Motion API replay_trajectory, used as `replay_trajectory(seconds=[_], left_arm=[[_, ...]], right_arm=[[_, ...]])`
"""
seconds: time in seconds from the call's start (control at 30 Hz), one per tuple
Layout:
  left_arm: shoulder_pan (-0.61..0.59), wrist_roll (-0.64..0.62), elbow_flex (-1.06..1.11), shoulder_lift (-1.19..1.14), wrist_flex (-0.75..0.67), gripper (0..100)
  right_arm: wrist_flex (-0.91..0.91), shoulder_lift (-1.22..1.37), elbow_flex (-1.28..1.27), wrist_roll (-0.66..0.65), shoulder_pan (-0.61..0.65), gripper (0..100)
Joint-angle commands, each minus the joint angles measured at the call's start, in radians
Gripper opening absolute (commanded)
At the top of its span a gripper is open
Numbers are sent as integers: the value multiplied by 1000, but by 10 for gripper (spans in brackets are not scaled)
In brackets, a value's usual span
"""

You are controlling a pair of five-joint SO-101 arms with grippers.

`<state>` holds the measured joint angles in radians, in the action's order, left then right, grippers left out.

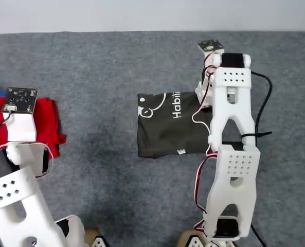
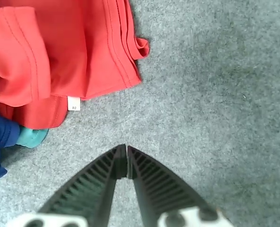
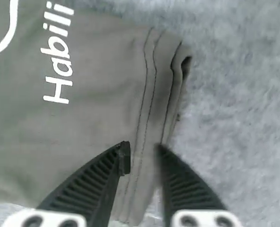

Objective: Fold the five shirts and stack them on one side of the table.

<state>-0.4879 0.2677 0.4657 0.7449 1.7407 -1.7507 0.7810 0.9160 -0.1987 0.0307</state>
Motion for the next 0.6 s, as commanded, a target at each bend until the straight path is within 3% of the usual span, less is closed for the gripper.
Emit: replay_trajectory(seconds=[0.0, 0.3, 0.57], left_arm=[[-2, 3, -2, 21, 12, 8], [-2, 3, -2, 21, 12, 8], [-2, 3, 19, 21, 12, 8]], right_arm=[[-21, -4, 46, 143, 10, 296], [77, 165, 49, 196, 64, 330], [97, 243, 49, 235, 105, 200]])
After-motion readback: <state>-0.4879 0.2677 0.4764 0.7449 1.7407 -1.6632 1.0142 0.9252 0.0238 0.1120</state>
